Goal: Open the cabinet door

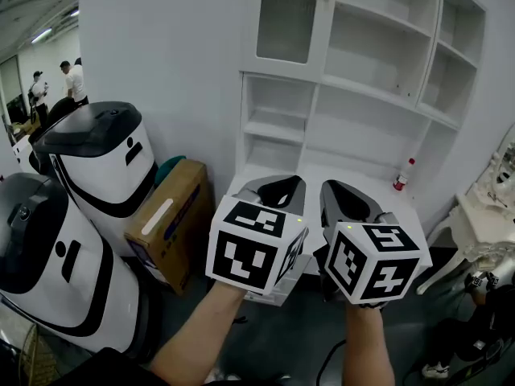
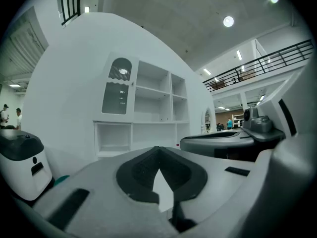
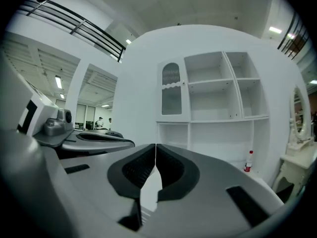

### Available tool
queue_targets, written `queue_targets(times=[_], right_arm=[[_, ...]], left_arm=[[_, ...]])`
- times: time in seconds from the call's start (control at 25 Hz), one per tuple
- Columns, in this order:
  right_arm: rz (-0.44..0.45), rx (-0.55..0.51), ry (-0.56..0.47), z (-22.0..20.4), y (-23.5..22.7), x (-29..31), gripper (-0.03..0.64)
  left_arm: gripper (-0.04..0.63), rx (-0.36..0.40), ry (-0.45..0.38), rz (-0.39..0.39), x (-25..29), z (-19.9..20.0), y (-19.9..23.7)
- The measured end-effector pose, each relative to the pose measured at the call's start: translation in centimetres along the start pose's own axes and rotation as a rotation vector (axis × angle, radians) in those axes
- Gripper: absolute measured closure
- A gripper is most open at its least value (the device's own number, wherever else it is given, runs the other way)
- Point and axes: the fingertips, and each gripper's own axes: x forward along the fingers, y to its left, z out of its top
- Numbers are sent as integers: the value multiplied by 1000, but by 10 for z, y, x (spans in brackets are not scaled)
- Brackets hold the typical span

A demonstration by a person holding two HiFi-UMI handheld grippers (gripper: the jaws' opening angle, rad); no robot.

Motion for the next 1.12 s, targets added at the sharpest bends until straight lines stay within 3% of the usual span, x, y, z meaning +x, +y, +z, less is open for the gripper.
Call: queue_targets(times=[0.48, 1.12], right_arm=[[3, 2, -4, 3, -28, 23, 595], [108, -25, -22, 15, -122, 96, 595]], left_arm=[[589, 14, 9, 20, 33, 1, 4], [589, 49, -2, 100, 156, 25, 4]])
